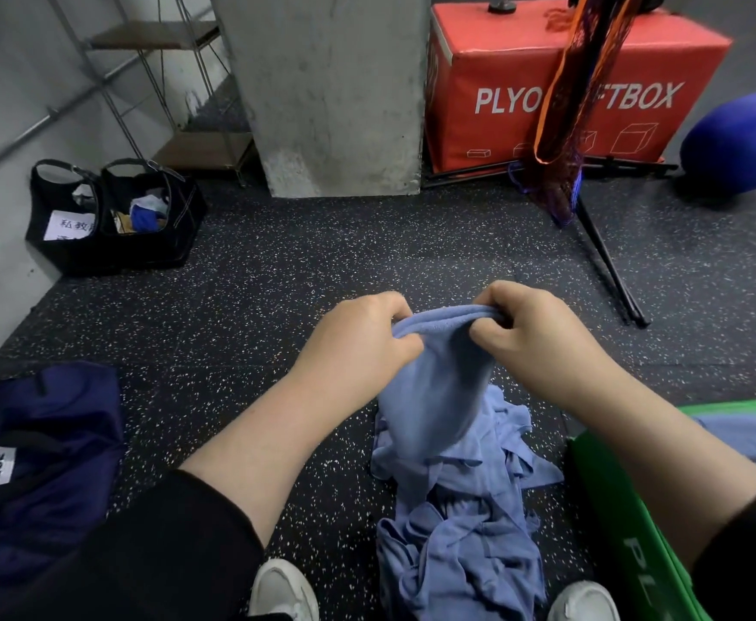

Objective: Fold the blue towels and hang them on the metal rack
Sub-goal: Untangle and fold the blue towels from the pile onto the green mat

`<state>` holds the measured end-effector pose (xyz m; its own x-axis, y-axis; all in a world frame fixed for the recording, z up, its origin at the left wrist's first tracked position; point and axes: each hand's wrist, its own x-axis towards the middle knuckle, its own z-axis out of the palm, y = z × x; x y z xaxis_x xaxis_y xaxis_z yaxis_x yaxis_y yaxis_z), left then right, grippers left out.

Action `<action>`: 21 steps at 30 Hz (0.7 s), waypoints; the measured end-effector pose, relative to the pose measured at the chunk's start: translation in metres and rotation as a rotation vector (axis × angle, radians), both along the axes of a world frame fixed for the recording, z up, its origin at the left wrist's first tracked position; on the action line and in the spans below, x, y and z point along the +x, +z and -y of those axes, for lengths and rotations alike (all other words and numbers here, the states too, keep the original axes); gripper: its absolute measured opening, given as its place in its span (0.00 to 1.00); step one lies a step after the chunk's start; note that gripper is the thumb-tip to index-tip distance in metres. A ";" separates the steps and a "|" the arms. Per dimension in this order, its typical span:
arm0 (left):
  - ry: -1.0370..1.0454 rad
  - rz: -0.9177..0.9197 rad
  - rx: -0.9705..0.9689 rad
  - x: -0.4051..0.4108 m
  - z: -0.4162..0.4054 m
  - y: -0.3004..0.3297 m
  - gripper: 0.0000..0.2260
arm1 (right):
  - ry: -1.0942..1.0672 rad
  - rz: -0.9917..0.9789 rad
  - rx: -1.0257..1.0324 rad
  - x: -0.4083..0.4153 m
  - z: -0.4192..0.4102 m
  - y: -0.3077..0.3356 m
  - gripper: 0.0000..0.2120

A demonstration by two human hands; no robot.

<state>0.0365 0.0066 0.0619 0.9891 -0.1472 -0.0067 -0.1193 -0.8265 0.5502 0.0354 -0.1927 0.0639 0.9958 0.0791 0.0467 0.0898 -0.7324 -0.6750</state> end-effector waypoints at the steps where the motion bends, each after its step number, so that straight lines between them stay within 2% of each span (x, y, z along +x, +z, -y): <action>1: 0.035 -0.031 -0.011 0.000 0.002 -0.002 0.04 | 0.007 -0.005 -0.007 -0.001 -0.002 0.000 0.03; 3: 0.125 -0.093 -0.090 0.000 0.005 -0.005 0.07 | 0.023 -0.029 -0.009 -0.003 -0.008 0.001 0.02; 6: 0.236 -0.230 -0.406 -0.005 0.011 -0.007 0.12 | 0.074 -0.033 -0.054 -0.009 -0.017 0.003 0.03; 9: 0.310 -0.346 -0.621 -0.009 0.016 -0.003 0.08 | 0.110 -0.002 -0.113 -0.014 -0.026 0.002 0.11; 16: 0.336 -0.233 -0.671 -0.010 0.015 -0.004 0.11 | 0.122 -0.056 -0.071 -0.018 -0.034 -0.003 0.13; 19: 0.294 -0.238 -0.710 -0.009 0.019 -0.003 0.13 | 0.090 -0.116 0.107 -0.014 -0.030 0.000 0.12; 21: 0.218 -0.332 -0.830 -0.014 0.024 0.001 0.14 | 0.071 -0.157 0.213 -0.011 -0.026 0.001 0.11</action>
